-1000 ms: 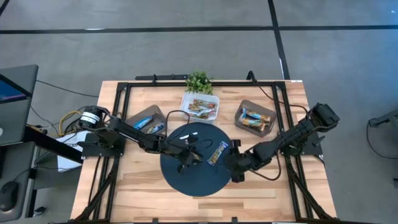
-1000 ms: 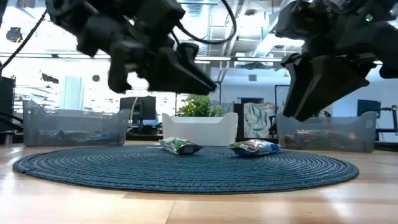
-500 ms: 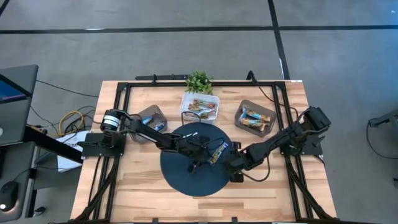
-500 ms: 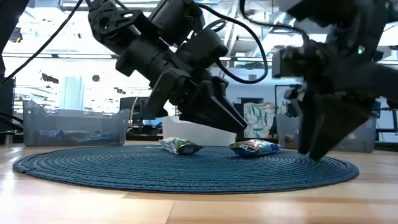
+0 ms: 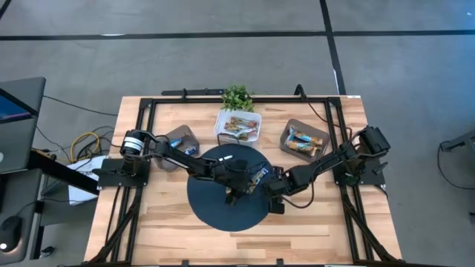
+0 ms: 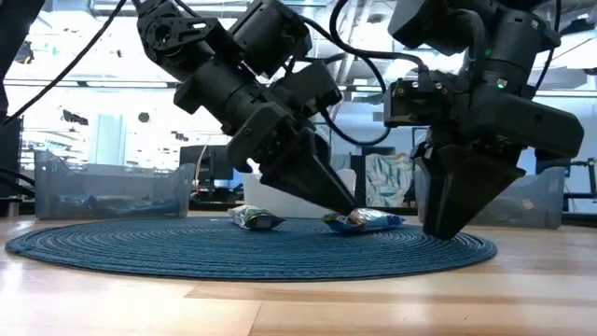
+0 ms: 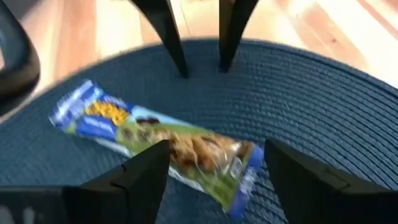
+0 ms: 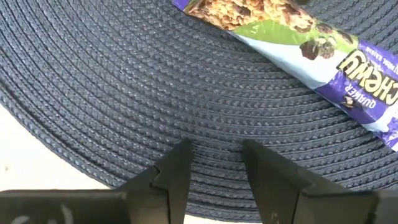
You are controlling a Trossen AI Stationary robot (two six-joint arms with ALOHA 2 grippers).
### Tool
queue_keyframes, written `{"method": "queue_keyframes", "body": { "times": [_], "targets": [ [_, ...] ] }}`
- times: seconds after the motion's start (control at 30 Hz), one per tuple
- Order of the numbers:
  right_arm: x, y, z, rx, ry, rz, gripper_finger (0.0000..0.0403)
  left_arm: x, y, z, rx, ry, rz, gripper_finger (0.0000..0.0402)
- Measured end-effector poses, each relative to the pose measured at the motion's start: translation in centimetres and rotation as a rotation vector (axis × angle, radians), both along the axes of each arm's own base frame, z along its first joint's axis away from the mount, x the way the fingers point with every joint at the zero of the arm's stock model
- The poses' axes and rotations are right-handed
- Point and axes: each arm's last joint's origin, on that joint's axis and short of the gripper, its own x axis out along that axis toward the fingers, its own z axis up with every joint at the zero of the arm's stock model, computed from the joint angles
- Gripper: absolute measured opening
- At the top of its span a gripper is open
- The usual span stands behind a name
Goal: Pick and place Granola Bars by type
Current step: Put the blue granola bar into the left black bin
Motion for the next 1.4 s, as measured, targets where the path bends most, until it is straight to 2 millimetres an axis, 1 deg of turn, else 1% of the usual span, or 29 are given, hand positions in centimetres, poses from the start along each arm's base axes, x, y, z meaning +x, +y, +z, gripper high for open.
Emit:
{"method": "queue_keyframes", "body": {
  "times": [0.2, 0.3, 0.4, 0.73, 0.97, 1.07, 1.17, 1.33, 1.4],
  "targets": [
    [0.0, 0.0, 0.0, -0.001, 0.002, 0.002, 0.0145, -0.3, 0.8, -0.5, -0.033, 0.073, 0.055, 0.0280],
    [0.0, 0.0, -0.1, -0.002, 0.003, 0.002, 0.0142, -0.4, 1.1, -0.6, -0.046, 0.092, 0.079, 0.0281],
    [0.0, 0.0, -0.1, -0.002, 0.004, 0.002, 0.0139, -0.4, 1.2, -0.6, -0.047, 0.091, 0.089, 0.0271],
    [-0.1, 0.0, -0.1, -0.003, 0.005, 0.002, 0.0137, -0.3, 1.2, -0.5, -0.028, 0.075, 0.089, 0.0188],
    [-0.1, 0.0, -0.1, -0.004, 0.004, 0.004, 0.0138, -0.3, 1.2, -0.5, 0.005, 0.067, 0.065, 0.0156],
    [-0.1, 0.0, -0.1, -0.004, 0.004, 0.004, 0.0136, -0.3, 1.2, -0.5, 0.020, 0.064, 0.052, 0.0136],
    [-0.1, 0.0, -0.1, -0.004, 0.004, 0.004, 0.0134, -0.3, 1.2, -0.5, 0.035, 0.065, 0.039, 0.0101],
    [-0.1, 0.0, -0.1, -0.004, 0.004, 0.004, 0.0133, -0.3, 1.2, -0.5, 0.052, 0.064, 0.025, 0.0024],
    [-0.1, 0.0, -0.1, -0.004, 0.003, 0.004, 0.0134, -0.3, 1.2, -0.5, 0.055, 0.063, 0.022, 0.0008]
  ]
}}
